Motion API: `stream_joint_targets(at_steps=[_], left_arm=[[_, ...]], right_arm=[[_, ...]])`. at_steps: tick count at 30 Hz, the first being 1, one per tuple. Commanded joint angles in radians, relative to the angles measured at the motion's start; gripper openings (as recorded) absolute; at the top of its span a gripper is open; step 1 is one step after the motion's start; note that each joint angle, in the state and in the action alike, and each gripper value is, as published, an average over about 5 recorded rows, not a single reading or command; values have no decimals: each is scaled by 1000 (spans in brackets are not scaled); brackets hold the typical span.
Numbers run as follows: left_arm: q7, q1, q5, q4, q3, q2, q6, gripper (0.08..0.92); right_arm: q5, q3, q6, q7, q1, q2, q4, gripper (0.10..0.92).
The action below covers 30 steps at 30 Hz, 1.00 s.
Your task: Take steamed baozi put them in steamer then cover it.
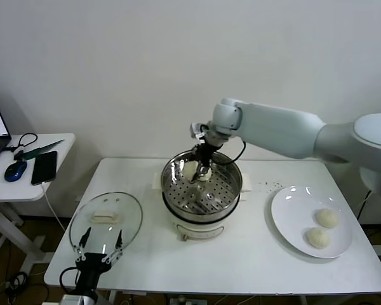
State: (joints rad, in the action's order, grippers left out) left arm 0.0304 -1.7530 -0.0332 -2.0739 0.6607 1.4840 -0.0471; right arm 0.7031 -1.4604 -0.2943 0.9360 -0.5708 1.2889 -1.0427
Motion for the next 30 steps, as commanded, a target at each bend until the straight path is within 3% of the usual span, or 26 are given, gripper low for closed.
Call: stream_joint_targets(at_steps=[1, 9, 16, 21, 30], left_arm=[[1, -1, 0, 2, 1, -1, 0, 823], [-1, 5, 0, 13, 2, -5, 0, 823], [-1, 7, 0, 14, 0, -7, 1, 823], [-1, 6, 0, 12, 2, -7, 2, 823], [-2, -4, -1, 0, 5, -6, 3, 823]], right_arm=[[5, -19, -7, -19, 47, 57, 6, 681], [-6, -18, -8, -25, 60, 54, 13, 692], [-8, -9, -28, -13, 57, 49, 14, 807], [1, 5, -28, 23, 37, 25, -2, 822], [44, -22, 42, 159, -140, -163, -57, 823]])
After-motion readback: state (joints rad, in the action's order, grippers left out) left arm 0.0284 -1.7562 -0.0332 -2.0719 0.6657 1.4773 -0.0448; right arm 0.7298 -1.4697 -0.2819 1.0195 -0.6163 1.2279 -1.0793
